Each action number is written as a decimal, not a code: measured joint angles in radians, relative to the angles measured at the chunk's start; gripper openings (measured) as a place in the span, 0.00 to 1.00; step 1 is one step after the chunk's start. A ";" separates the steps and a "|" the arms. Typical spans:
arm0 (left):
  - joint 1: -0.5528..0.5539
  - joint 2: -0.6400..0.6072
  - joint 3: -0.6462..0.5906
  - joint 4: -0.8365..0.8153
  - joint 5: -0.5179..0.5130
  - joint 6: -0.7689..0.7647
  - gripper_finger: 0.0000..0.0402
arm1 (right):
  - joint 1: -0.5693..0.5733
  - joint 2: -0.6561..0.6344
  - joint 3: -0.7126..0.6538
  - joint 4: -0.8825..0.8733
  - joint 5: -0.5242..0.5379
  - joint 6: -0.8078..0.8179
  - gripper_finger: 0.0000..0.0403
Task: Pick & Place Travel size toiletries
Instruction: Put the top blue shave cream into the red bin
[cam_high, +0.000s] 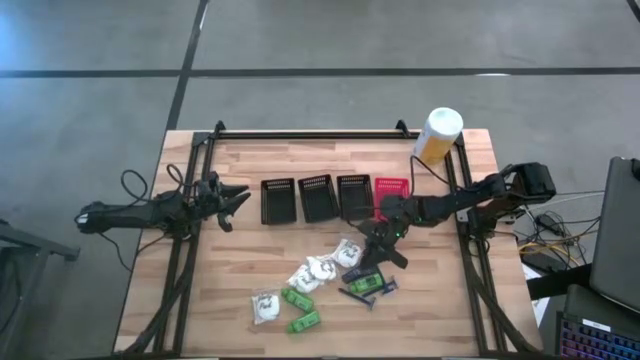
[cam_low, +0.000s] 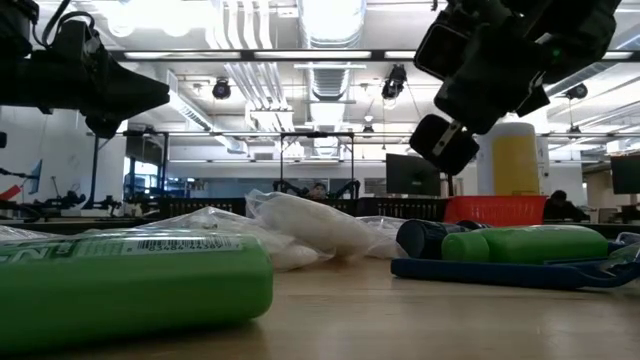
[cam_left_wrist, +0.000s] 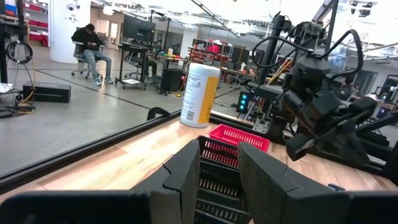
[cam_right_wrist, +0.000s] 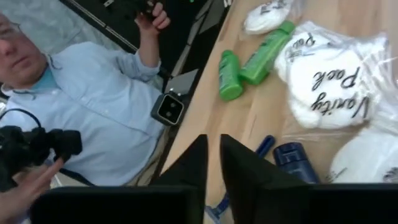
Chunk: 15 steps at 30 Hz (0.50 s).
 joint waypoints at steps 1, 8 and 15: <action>0.000 0.000 0.000 0.000 0.000 0.000 0.29 | 0.000 0.000 0.000 0.000 0.009 0.009 0.16; 0.000 0.000 0.000 0.000 0.000 0.000 0.29 | 0.008 -0.002 0.004 -0.135 0.156 -0.004 0.38; 0.000 0.000 0.000 0.000 0.000 0.000 0.29 | 0.065 -0.002 0.122 -0.567 0.475 -0.157 0.36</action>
